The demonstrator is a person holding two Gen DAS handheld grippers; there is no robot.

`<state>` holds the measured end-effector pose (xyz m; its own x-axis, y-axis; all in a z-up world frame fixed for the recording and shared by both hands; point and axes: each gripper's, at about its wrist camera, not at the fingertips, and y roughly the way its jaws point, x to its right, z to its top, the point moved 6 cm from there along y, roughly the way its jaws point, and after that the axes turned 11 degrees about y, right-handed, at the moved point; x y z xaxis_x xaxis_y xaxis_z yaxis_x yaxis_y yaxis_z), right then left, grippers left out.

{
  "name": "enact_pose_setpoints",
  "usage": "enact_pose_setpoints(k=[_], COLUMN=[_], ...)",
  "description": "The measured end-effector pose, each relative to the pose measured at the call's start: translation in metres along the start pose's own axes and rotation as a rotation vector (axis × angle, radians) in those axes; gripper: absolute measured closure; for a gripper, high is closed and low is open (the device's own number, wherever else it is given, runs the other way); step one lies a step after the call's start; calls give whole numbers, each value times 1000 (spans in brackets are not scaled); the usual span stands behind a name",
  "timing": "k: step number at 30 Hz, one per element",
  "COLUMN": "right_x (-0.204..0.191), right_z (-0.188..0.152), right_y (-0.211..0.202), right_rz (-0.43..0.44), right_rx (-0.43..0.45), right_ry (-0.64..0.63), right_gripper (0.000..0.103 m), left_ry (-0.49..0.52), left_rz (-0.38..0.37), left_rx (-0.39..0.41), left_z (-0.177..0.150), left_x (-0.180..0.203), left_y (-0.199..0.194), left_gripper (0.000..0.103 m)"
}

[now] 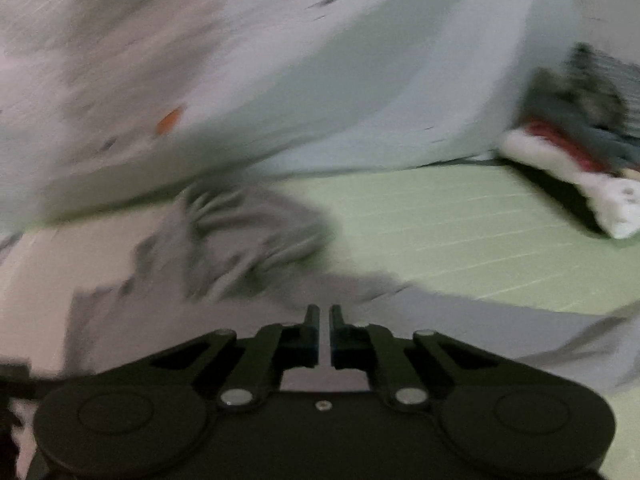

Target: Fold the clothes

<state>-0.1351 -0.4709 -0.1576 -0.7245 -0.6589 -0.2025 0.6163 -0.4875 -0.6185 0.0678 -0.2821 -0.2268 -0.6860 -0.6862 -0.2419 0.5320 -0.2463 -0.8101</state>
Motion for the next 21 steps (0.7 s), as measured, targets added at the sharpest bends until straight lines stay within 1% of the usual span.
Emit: enact_pose_setpoints(k=[2, 3, 4, 5, 6, 7, 9, 11, 14, 15, 17, 19, 21], right_x=[-13, -15, -14, -12, -9, -4, 5, 14, 27, 30, 36, 40, 40], right_z=[-14, -17, -19, -20, -19, -16, -11, -9, -12, -12, -12, -11, -8], right_y=[4, 5, 7, 9, 11, 13, 20, 32, 48, 52, 58, 60, 57], right_rz=[-19, -41, -65, -88, -113, -135, -173, -214, -262, -271, -274, -260, -239], right_rx=[-30, -36, -41, -43, -38, -31, -33, -56, -102, -110, -124, -140, -140], right_ry=[-82, -105, -118, -126, -124, -124, -137, -155, -177, -179, -173, -153, -125], right_gripper=[96, 91, 77, 69, 58, 57, 56, 57, 62, 65, 74, 92, 94], left_ry=[-13, -19, -24, -34, -44, -54, -75, -87, -86, -83, -89, -102, -96], left_rz=[-9, -15, -21, -26, -31, -37, -47, -52, -57, -61, -70, -84, -84], left_rx=[3, 5, 6, 4, 3, 1, -3, -9, -21, -24, -32, -36, -32], left_z=[-1, -3, -4, -4, -5, -6, -8, -8, -7, -7, -7, -8, -8], left_x=[-1, -2, -2, -3, -3, -4, -5, -5, -5, -5, -8, -11, -10], left_y=[0, 0, 0, 0, 0, 0, 1, 1, 1, 1, 2, 3, 3], left_gripper=[0, 0, 0, 0, 0, 0, 0, 0, 0, 0, 0, 0, 0])
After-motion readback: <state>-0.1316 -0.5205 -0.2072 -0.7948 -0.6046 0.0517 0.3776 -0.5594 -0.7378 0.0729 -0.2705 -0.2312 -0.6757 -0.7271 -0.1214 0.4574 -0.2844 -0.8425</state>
